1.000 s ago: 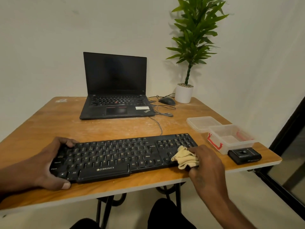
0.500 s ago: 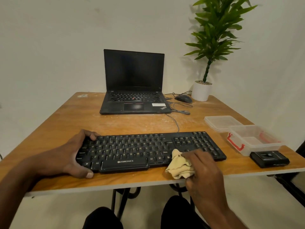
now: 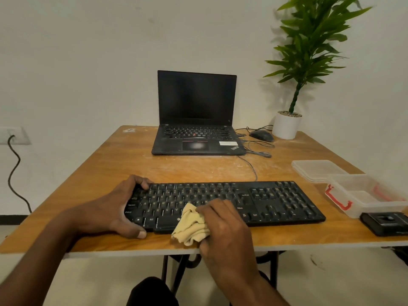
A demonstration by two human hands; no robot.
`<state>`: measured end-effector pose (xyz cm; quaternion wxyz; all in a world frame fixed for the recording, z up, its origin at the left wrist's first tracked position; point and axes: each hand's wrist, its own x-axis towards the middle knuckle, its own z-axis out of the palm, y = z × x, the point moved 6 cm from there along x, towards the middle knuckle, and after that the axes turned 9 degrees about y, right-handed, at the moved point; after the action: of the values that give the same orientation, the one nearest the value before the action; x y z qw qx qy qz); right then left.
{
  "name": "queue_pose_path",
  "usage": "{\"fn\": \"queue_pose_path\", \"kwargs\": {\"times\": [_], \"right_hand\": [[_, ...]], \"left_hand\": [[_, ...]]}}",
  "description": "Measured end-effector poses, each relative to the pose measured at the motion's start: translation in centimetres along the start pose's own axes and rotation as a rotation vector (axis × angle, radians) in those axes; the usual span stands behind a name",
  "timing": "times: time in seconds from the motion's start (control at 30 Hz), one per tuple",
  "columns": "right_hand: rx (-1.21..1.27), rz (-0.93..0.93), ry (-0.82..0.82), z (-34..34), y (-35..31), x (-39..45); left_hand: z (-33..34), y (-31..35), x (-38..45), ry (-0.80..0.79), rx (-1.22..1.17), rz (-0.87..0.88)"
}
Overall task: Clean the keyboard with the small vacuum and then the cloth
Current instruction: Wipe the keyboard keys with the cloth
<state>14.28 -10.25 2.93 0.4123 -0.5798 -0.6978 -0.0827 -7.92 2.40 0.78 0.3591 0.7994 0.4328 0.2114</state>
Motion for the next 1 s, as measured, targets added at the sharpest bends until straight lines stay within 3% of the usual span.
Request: {"fn": "queue_pose_path", "kwargs": {"times": [0.13,0.2,0.37,0.57,0.7,1.0], "right_hand": [[0.067,-0.109,-0.061,0.6,-2.5,0.4],[0.135,0.003,-0.073,0.0,-1.7,1.8],[0.06,0.237,0.029,-2.9,7.4,9.4],[-0.185,0.246,-0.288,-1.6,16.9,12.5],[-0.233,0.295,-0.287,-3.7,20.5,12.7],[-0.072,0.129,-0.202,-1.1,14.3,11.0]], "left_hand": [[-0.1,-0.3,0.1,-0.002,-0.002,-0.001],[-0.1,-0.5,0.2,0.01,-0.007,0.003],[0.0,-0.7,0.3,0.018,-0.03,0.012],[0.1,-0.7,0.3,0.01,-0.057,0.02],[0.0,-1.1,0.3,0.001,-0.052,0.005],[0.1,-0.6,0.2,0.0,-0.077,0.001]]}}
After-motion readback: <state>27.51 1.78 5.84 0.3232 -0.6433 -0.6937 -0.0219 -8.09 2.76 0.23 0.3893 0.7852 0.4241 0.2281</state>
